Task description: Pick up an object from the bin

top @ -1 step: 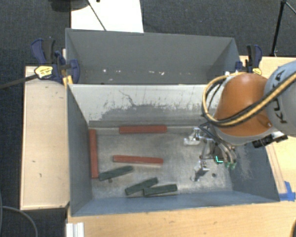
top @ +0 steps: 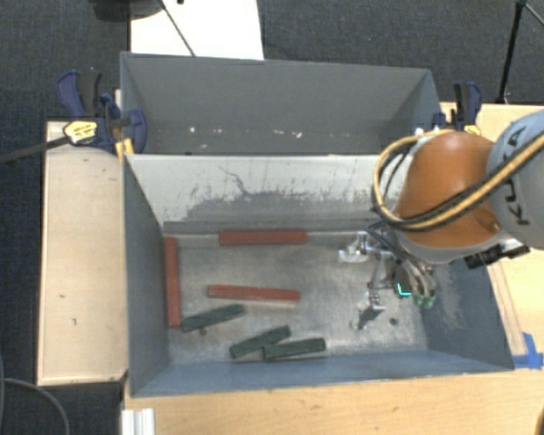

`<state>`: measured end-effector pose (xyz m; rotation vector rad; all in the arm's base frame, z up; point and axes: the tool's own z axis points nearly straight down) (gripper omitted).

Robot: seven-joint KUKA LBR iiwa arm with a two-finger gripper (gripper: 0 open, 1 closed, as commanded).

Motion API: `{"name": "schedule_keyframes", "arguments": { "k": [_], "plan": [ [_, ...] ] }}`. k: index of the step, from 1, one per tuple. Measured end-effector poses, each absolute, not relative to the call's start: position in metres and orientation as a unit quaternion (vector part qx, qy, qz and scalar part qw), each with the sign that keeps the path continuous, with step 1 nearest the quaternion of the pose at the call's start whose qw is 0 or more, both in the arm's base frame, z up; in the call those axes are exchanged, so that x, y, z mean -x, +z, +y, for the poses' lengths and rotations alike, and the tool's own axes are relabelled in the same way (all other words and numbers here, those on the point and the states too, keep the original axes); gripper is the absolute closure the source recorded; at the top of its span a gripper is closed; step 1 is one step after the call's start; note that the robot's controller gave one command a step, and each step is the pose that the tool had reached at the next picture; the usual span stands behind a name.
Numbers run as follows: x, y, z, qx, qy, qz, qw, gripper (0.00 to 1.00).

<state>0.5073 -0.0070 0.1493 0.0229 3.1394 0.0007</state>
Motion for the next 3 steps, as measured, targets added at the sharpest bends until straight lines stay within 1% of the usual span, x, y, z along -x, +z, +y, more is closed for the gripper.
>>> {"name": "schedule_keyframes", "arguments": {
  "k": [1,2,3],
  "plan": [
    [-0.5291,0.0856,0.0532,0.085,0.000,0.996,0.000,1.00],
    [-0.5292,0.0856,0.0532,0.085,0.000,0.996,0.000,0.00],
    [-0.5292,0.0856,0.0532,0.085,0.000,0.996,0.000,0.00]
  ]
}}
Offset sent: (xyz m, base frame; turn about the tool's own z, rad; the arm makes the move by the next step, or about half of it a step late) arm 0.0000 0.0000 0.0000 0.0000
